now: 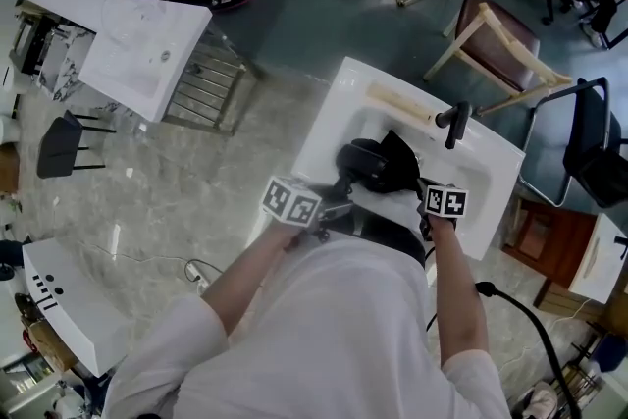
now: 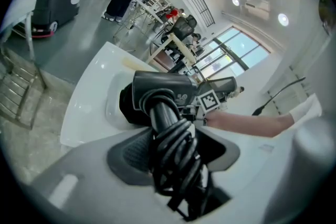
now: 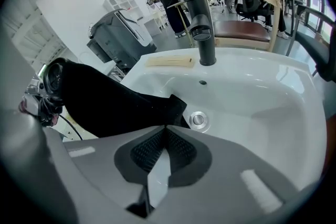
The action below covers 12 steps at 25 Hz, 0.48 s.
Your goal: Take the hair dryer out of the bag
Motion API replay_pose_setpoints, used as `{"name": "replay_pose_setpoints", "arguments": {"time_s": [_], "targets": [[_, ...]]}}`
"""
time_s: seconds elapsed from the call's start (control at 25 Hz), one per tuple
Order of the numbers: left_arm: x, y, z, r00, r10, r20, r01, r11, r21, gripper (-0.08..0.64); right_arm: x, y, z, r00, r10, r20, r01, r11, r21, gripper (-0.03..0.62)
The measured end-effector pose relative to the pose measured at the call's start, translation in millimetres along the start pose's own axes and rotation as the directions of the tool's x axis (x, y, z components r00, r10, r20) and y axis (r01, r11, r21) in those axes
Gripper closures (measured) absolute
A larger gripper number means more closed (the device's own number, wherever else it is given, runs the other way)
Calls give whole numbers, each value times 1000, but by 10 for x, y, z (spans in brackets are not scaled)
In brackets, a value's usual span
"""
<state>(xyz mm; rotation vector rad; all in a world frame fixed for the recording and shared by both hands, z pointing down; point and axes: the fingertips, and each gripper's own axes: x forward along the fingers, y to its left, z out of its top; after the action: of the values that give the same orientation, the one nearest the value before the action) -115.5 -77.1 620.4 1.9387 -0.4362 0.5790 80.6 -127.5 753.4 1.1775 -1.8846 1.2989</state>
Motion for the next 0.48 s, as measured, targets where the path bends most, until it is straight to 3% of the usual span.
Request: {"name": "replay_pose_setpoints", "arguments": {"time_s": [0.36, 0.48], "targets": [[0, -161, -16, 993, 60, 100, -56, 998, -41, 314, -170, 110, -41, 996, 80, 27, -79, 996, -29, 572], [52, -290, -28, 988, 74, 135, -67, 996, -61, 314, -311, 159, 1, 992, 116, 44, -113, 992, -61, 523]]}}
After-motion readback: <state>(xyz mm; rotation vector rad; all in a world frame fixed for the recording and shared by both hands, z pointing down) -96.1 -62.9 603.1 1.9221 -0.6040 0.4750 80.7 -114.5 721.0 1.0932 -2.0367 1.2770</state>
